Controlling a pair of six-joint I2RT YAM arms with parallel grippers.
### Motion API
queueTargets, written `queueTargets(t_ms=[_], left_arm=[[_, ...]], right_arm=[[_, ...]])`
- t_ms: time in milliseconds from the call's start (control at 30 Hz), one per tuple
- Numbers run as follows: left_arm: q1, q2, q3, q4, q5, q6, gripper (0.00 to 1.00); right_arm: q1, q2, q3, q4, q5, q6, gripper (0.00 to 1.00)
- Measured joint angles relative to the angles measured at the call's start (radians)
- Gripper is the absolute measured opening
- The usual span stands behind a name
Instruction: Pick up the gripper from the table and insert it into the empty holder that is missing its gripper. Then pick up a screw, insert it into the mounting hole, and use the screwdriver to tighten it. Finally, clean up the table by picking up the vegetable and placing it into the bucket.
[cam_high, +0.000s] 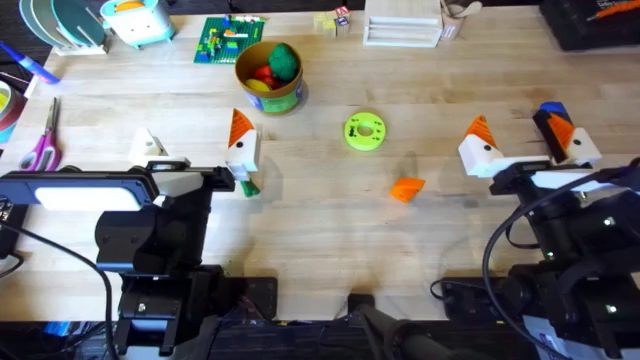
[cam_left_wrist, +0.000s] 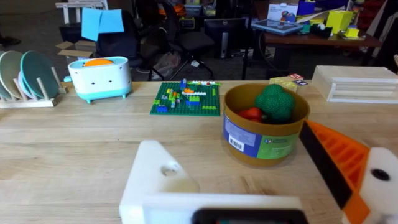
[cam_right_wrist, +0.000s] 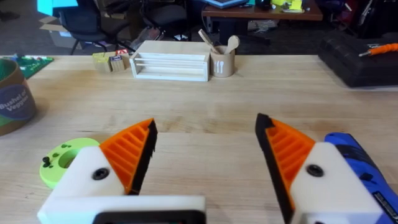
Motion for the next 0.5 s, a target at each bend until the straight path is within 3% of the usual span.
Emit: queueTargets(t_ms=[400,500], left_arm=[[0.000,0.000,0.005,-0.005,0.001,-0.001,0.986],[0.000,0.000,0.051,-0.065,-0.001,-0.004,0.986]], right_arm=[[0.000,0.000,0.002,-0.002,-0.005,0.000,0.991],[0.000,0.003,0.042,-0.085,-0.010,0.004,0.992]])
